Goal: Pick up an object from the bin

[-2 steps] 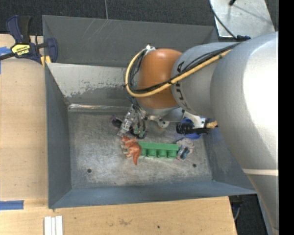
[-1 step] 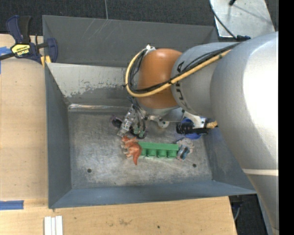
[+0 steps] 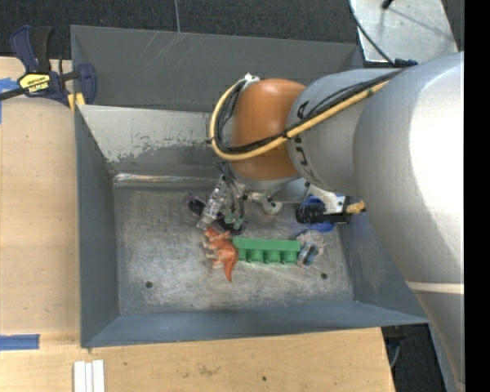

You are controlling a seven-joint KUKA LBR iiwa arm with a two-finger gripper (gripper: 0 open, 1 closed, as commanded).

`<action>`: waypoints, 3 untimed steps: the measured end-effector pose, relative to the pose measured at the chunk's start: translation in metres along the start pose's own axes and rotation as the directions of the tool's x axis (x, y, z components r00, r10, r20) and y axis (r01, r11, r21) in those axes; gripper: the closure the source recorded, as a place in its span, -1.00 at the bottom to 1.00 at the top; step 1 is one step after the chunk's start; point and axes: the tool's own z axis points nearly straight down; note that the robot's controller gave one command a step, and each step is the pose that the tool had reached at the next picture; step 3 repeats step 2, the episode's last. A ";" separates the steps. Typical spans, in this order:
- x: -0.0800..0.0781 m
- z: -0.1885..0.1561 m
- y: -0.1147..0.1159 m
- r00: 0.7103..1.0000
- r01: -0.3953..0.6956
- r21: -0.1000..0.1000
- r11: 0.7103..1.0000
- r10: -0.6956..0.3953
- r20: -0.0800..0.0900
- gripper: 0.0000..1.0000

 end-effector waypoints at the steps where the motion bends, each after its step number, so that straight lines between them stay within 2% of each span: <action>1: 0.001 -0.011 -0.001 1.000 0.000 0.005 1.000 0.000 -0.006 1.00; 3: 0.000 -0.019 0.000 1.000 0.000 0.004 1.000 0.000 -0.005 1.00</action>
Offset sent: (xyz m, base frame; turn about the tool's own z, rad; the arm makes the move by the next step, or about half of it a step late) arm 0.0000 -0.0001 0.0311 0.0000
